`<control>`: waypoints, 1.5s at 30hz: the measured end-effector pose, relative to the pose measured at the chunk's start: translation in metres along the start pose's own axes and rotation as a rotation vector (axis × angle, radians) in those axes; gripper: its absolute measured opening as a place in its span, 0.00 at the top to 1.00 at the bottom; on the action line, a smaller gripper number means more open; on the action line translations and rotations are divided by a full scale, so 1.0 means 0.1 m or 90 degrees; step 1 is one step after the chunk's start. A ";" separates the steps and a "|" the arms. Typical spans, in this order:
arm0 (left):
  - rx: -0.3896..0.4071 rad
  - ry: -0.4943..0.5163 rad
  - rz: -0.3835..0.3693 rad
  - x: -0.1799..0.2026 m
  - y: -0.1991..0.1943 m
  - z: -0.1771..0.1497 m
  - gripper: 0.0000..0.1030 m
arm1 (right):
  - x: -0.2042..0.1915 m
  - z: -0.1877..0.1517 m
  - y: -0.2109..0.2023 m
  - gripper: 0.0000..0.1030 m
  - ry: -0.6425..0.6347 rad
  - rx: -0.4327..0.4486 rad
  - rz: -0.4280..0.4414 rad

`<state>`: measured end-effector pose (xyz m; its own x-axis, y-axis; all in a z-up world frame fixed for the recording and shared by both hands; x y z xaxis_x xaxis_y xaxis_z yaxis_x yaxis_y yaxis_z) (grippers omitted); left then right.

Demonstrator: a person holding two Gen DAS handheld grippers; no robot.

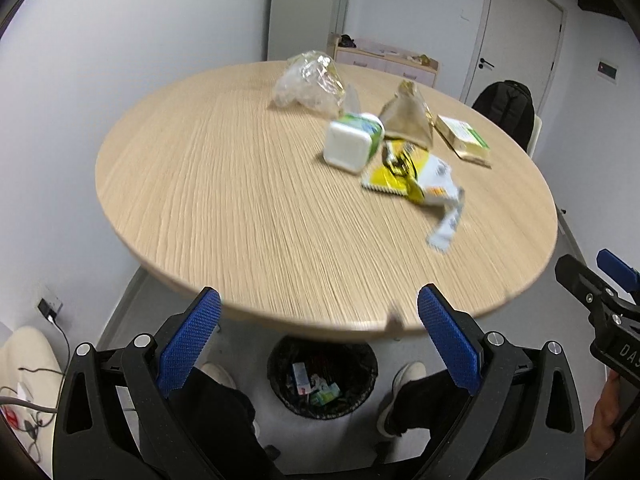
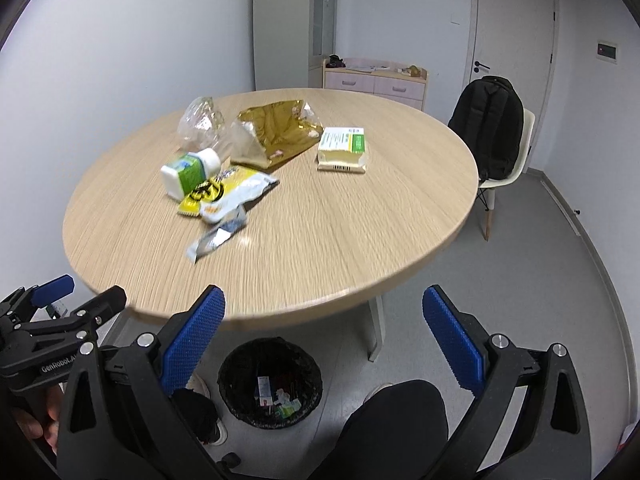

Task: Collect trash
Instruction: 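Grasp the white pill bottle with the left tool while the right tool grasps the green-and-white medicine box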

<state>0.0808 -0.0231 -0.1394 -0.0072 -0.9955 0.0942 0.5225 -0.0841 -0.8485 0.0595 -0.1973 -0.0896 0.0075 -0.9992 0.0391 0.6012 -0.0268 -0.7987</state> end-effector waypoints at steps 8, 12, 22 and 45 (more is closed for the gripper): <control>0.010 -0.002 0.009 -0.01 0.07 0.44 0.06 | 0.11 0.39 0.19 0.08 0.003 -0.001 -0.012; 0.012 -0.009 0.006 0.02 0.11 0.64 0.06 | 0.23 0.56 0.25 0.08 0.010 -0.004 -0.020; -0.005 0.012 0.005 0.22 0.32 1.02 0.07 | 0.28 1.15 0.55 0.08 0.021 -0.030 -0.009; -0.074 0.039 0.003 0.39 0.84 1.28 0.49 | 0.36 1.70 1.61 0.18 0.055 -0.144 -0.017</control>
<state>0.2334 -0.0639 -0.1400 -0.0586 -0.9964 0.0618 0.4210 -0.0808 -0.9035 0.2928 -0.2323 -0.1144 -0.0803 -0.9966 0.0179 0.4055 -0.0490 -0.9128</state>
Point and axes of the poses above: each gripper's, at about its wrist camera, not at the fingertips, and y roughly the way its jaws point, x to its right, z to its top, the point moved 10 cm from there along y, roughly the way its jaws point, and after that the axes turned 14 degrees about -x, right-handed, at the moved point
